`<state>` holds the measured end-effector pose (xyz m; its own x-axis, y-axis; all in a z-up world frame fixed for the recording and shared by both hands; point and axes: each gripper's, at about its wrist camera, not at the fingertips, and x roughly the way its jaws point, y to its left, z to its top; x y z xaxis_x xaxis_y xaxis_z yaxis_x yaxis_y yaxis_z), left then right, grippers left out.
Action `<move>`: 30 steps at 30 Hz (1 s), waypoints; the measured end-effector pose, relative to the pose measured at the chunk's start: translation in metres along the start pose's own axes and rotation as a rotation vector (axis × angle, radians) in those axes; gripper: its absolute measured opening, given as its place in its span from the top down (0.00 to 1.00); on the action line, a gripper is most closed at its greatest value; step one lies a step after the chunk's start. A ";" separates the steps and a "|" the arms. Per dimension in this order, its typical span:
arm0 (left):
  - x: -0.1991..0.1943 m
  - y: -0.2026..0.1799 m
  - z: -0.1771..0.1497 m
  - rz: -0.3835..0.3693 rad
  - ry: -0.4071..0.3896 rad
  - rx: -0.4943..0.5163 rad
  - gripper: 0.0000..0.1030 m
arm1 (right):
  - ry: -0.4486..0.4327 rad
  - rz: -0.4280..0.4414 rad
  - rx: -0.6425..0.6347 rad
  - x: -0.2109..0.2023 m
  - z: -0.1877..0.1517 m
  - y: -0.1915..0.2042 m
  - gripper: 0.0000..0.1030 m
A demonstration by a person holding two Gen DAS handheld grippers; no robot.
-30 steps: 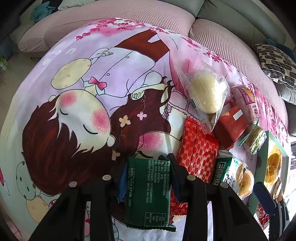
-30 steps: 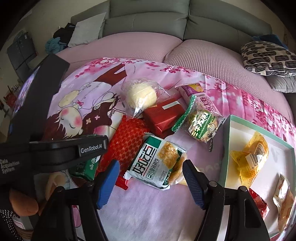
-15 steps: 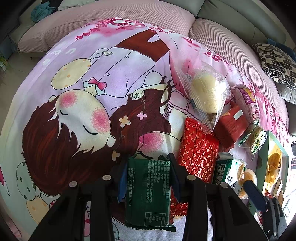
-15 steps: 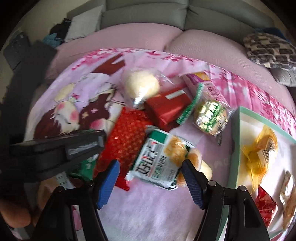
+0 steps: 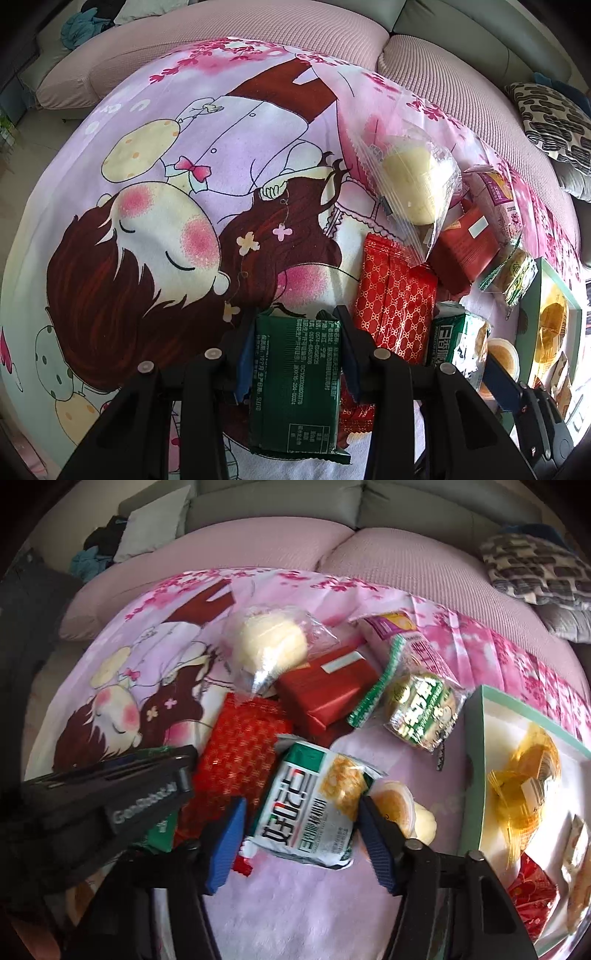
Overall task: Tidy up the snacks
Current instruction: 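Grasp the white-green biscuit bag with the right tool while the left tool holds the green packet, then carry both packets into the tray and open both tools to release them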
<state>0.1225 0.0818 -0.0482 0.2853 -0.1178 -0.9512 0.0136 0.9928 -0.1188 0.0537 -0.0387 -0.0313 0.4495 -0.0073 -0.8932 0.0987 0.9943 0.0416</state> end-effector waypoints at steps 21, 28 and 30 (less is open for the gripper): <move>-0.025 -0.012 -0.001 0.028 -0.069 0.025 0.61 | -0.091 0.062 0.084 -0.034 -0.011 -0.024 0.49; -0.047 -0.024 0.000 0.002 -0.116 0.054 0.61 | -0.134 0.081 0.120 -0.056 -0.010 -0.039 0.49; -0.052 -0.031 -0.001 -0.027 -0.123 0.065 0.61 | -0.150 0.078 0.132 -0.064 -0.011 -0.046 0.49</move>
<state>0.1066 0.0568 0.0044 0.3991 -0.1448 -0.9054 0.0841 0.9891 -0.1211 0.0112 -0.0828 0.0190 0.5862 0.0440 -0.8089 0.1693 0.9698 0.1754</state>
